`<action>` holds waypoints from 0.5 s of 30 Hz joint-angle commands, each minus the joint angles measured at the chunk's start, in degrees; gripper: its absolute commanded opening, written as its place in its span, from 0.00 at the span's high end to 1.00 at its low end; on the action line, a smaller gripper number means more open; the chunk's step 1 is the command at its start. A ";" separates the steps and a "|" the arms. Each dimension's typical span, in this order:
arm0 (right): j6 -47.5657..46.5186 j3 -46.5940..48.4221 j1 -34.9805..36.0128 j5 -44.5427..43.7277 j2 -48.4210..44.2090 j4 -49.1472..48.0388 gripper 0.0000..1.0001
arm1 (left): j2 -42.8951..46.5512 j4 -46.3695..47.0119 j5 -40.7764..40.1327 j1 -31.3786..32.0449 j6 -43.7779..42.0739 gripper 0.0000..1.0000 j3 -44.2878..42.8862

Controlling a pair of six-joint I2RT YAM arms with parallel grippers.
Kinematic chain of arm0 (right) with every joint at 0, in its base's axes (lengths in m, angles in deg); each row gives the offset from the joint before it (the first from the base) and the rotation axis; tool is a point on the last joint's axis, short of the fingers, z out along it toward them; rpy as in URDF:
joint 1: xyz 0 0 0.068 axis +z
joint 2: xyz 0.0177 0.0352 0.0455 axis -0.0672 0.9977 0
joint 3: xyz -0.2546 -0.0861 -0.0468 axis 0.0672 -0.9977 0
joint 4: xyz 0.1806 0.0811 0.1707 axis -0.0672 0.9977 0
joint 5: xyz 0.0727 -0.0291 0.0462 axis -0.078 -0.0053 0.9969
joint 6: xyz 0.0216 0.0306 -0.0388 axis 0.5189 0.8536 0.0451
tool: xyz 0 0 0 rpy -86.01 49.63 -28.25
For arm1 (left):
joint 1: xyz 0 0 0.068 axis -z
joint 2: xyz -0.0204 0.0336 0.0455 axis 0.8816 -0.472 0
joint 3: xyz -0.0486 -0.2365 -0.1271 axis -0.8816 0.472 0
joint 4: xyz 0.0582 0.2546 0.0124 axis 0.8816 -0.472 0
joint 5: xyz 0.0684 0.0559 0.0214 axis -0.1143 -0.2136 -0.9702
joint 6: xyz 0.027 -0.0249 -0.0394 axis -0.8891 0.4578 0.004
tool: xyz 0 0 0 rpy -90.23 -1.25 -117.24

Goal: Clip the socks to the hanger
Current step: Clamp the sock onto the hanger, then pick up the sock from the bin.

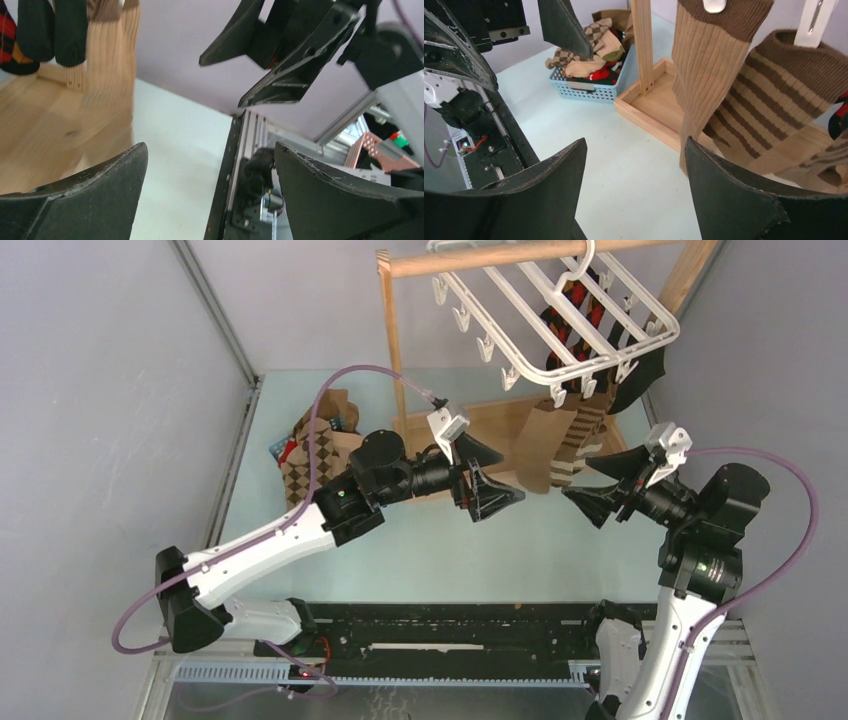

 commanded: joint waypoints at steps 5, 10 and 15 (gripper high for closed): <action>-13.06 1.83 -0.53 -2.76 -4.10 16.61 0.19 | 7.82 -13.89 1.00 0.53 -6.67 0.00 2.35; -17.22 1.75 -0.64 -3.26 -5.80 22.24 0.19 | 12.87 -18.83 1.26 0.53 -11.25 0.00 4.97; -20.24 1.44 -0.82 -3.33 -6.84 25.85 0.19 | 18.02 -22.78 -2.17 0.38 -13.71 0.00 9.25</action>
